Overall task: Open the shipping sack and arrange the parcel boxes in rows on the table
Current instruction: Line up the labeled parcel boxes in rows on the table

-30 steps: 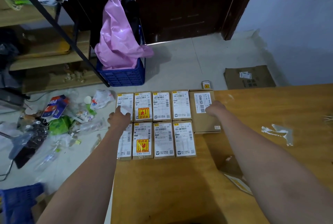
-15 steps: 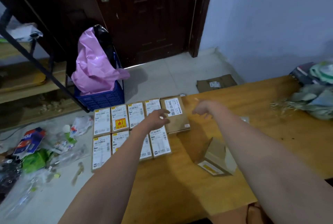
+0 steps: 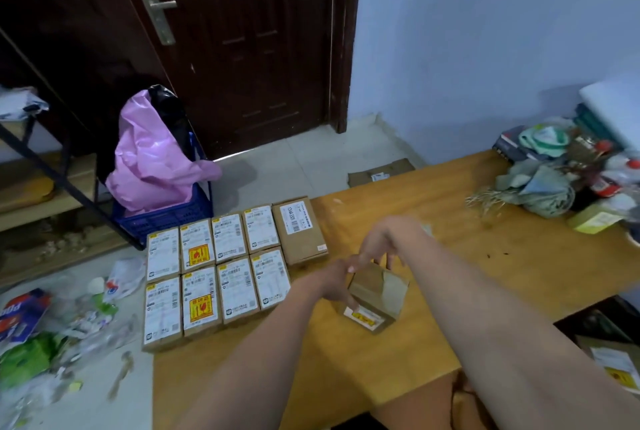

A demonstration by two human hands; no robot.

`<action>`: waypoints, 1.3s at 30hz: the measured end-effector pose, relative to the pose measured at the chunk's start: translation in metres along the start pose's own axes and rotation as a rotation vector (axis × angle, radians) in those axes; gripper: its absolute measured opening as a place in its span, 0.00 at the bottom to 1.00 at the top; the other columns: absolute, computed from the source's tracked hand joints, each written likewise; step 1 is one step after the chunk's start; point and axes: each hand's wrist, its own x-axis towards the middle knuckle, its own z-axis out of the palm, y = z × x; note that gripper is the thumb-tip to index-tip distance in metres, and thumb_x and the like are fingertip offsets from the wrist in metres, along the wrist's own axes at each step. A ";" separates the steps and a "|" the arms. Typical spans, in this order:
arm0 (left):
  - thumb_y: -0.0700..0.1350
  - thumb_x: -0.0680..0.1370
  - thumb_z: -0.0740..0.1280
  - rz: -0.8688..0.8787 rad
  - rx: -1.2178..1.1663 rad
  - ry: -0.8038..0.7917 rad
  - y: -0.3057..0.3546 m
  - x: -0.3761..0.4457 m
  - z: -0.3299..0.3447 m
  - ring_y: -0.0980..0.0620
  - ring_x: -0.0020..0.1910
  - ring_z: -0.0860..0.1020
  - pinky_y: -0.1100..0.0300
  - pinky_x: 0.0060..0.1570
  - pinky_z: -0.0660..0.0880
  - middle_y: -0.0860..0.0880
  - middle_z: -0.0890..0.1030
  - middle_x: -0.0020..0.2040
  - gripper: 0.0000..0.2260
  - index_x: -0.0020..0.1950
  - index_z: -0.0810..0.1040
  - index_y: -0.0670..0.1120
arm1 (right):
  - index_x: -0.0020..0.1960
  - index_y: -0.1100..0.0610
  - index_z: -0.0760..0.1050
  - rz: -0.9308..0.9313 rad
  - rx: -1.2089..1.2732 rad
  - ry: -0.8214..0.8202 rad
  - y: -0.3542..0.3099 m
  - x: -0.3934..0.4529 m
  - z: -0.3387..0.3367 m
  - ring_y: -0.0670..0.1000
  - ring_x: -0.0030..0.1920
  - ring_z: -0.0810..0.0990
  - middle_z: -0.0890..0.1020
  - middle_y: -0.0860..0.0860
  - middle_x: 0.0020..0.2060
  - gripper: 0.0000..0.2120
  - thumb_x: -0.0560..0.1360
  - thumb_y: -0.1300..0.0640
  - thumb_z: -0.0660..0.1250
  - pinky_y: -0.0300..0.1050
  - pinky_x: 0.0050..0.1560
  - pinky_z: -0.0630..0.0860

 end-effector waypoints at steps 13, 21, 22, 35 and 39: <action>0.54 0.63 0.81 -0.031 -0.572 0.282 0.012 -0.015 -0.055 0.48 0.64 0.73 0.50 0.66 0.71 0.51 0.73 0.69 0.45 0.75 0.61 0.55 | 0.79 0.40 0.48 -0.304 0.319 0.260 0.041 -0.029 -0.025 0.60 0.77 0.57 0.54 0.51 0.79 0.55 0.62 0.34 0.76 0.62 0.72 0.62; 0.65 0.67 0.74 -0.082 -1.036 0.382 0.005 -0.028 -0.064 0.48 0.58 0.77 0.54 0.49 0.76 0.50 0.79 0.60 0.33 0.66 0.72 0.51 | 0.77 0.43 0.55 -0.434 0.603 0.181 0.047 -0.002 -0.026 0.54 0.68 0.73 0.78 0.51 0.65 0.56 0.58 0.49 0.83 0.62 0.70 0.65; 0.66 0.68 0.73 -0.081 -1.068 0.375 0.003 -0.028 -0.063 0.48 0.56 0.78 0.54 0.48 0.76 0.49 0.81 0.59 0.32 0.65 0.73 0.50 | 0.75 0.45 0.59 -0.445 0.620 0.160 0.047 0.001 -0.024 0.53 0.64 0.77 0.81 0.50 0.61 0.48 0.62 0.50 0.82 0.61 0.70 0.67; 0.63 0.58 0.80 -0.143 -1.153 0.344 -0.019 -0.017 -0.046 0.42 0.68 0.73 0.38 0.69 0.67 0.49 0.78 0.67 0.51 0.76 0.59 0.62 | 0.60 0.52 0.78 -0.483 0.795 0.132 0.035 0.014 -0.001 0.55 0.57 0.81 0.84 0.50 0.54 0.20 0.74 0.41 0.69 0.59 0.63 0.75; 0.53 0.67 0.79 -0.133 -1.145 0.293 -0.021 -0.016 -0.044 0.42 0.63 0.77 0.42 0.61 0.76 0.46 0.78 0.66 0.45 0.76 0.55 0.63 | 0.60 0.53 0.78 -0.473 0.819 0.096 0.032 0.019 -0.001 0.57 0.59 0.80 0.83 0.51 0.56 0.21 0.75 0.40 0.68 0.60 0.63 0.75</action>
